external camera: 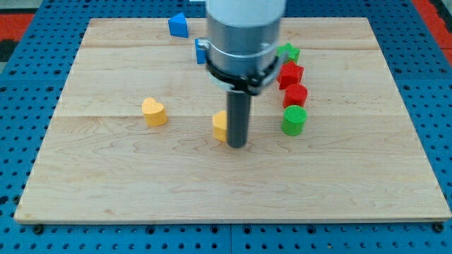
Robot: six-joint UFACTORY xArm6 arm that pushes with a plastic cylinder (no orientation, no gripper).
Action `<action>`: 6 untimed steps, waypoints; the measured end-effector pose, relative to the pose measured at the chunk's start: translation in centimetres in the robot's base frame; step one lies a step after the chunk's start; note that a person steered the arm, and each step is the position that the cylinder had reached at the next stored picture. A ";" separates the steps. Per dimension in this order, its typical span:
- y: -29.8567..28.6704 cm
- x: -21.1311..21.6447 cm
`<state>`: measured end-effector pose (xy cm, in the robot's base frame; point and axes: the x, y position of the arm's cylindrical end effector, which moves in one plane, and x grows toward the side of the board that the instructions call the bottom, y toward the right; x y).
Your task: Touch the top of yellow hexagon
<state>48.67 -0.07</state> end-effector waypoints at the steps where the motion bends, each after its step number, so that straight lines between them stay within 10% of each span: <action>1: -3.1 -2.3; 6: -4.7 -7.6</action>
